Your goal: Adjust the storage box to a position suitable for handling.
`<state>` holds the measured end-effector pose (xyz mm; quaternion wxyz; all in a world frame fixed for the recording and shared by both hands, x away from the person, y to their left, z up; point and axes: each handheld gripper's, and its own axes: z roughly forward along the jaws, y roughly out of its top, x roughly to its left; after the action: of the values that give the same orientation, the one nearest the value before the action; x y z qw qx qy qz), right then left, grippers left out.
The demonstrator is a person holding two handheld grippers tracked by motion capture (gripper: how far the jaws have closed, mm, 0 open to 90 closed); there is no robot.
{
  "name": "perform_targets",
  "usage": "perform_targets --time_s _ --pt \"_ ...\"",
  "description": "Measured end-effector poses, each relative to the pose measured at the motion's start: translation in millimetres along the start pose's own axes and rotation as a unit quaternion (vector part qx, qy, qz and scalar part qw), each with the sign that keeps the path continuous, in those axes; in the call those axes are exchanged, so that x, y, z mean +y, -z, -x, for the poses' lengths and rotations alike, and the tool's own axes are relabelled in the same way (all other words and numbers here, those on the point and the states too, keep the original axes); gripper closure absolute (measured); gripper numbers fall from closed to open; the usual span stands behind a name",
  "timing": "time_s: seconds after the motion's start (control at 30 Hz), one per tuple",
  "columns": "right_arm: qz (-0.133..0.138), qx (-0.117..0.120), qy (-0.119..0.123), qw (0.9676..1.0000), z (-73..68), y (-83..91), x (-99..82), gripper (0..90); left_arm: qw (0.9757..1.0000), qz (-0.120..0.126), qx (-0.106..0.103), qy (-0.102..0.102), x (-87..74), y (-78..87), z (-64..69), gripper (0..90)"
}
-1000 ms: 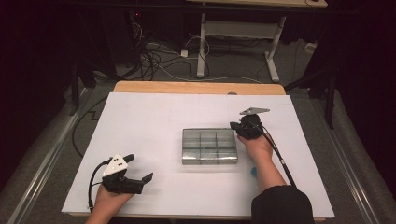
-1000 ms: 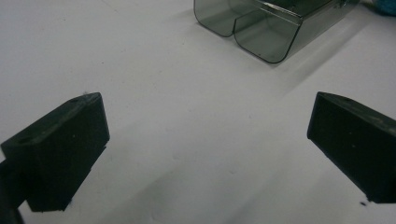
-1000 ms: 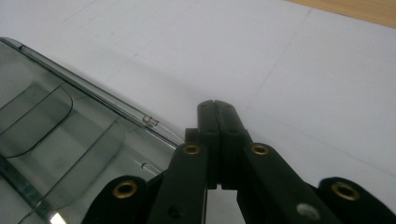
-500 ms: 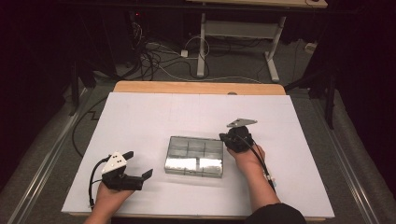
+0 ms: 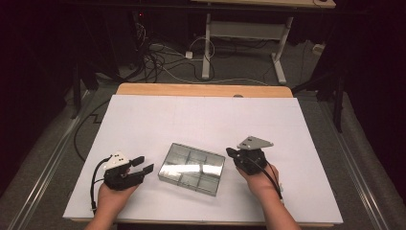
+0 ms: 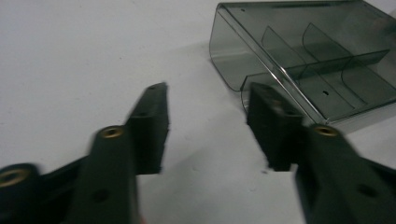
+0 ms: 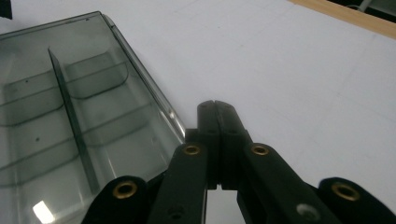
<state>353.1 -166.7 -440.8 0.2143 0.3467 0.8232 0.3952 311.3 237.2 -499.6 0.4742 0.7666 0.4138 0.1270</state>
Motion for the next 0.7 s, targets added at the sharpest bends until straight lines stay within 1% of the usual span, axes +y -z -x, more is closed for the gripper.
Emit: perform_targets --time_s 0.03,0.07,0.1,0.13,0.17,0.2,0.23,0.27,0.3,0.33,0.37,0.43,0.47,0.5,0.53,0.57,0.67,0.7 --pt "0.007 -0.001 -0.01 0.9999 3.2 11.5 -10.3 90.0 0.9997 -0.022 -0.001 -0.006 3.4 -6.7 1.2 65.9" --pt "0.007 -0.001 -0.01 0.9999 3.2 11.5 -10.3 90.0 0.9997 -0.022 -0.001 -0.006 3.4 -6.7 1.2 71.6" --pt "0.01 -0.003 -0.017 0.9998 5.3 21.8 -21.7 90.0 0.9996 -0.026 -0.005 -0.003 4.4 -8.9 1.7 75.7" --pt "0.01 -0.003 -0.017 0.9998 5.3 21.8 -21.7 90.0 0.9994 -0.031 -0.012 -0.003 6.2 -12.0 3.2 75.7" --pt "0.015 -0.007 -0.024 0.9996 6.6 30.5 -33.1 90.0 0.9991 -0.038 -0.015 -0.012 7.8 -15.2 7.6 82.6" --pt "0.015 -0.007 -0.024 0.9996 6.6 30.5 -33.1 90.0 0.9991 -0.038 -0.015 -0.012 7.8 -15.2 7.6 85.0" --pt "0.019 -0.009 -0.029 0.9994 7.9 38.4 -42.4 90.0 0.9989 -0.041 -0.016 -0.015 8.3 -16.9 10.2 87.2" --pt "0.019 -0.009 -0.029 0.9994 7.9 38.4 -42.4 90.0 0.9987 -0.045 -0.014 -0.018 8.5 -18.3 13.4 87.2" --pt "0.023 -0.014 -0.029 0.9992 8.1 46.5 -50.2 90.0 0.9986 -0.047 -0.008 -0.022 8.4 -19.2 16.6 87.9" --pt "0.023 -0.014 -0.029 0.9992 8.1 46.5 -50.2 90.0 0.9986 -0.047 -0.008 -0.022 8.4 -19.2 16.6 87.9" --pt "0.026 -0.014 -0.026 0.9992 7.4 51.7 -55.5 90.0 0.9984 -0.049 -0.008 -0.027 7.4 -18.9 18.9 87.9" --pt "0.031 -0.009 -0.025 0.9992 6.4 54.9 -62.5 90.0 0.9984 -0.048 -0.008 -0.03 6.7 -18.8 20.7 87.8" --pt "0.031 -0.009 -0.025 0.9992 6.4 54.9 -62.5 90.0 0.9982 -0.05 -0.006 -0.032 6.2 -18.9 23.3 87.8" --pt "0.032 0.004 -0.029 0.9991 5.3 56.0 -70.3 90.0 0.9981 -0.052 -0.008 -0.034 5.9 -19.6 26.8 87.4" --pt "0.032 0.004 -0.029 0.9991 5.3 56.0 -70.3 90.0 0.9981 -0.052 -0.008 -0.034 5.9 -19.6 26.8 85.3" --pt "0.026 0.009 -0.025 0.9993 4.9 56.0 -73.4 90.0 0.9979 -0.052 -0.001 -0.04 5.6 -19.5 30.8 85.3" --pt "0.026 0.013 -0.029 0.9992 6.1 56.0 -75.3 90.0 0.9977 -0.054 -0.005 -0.041 4.8 -18.9 30.6 85.8" --pt "0.024 0.015 -0.029 0.9992 5.9 55.1 -76.2 90.0 0.9971 -0.058 -0.001 -0.05 2.7 -18.0 33.4 87.8"
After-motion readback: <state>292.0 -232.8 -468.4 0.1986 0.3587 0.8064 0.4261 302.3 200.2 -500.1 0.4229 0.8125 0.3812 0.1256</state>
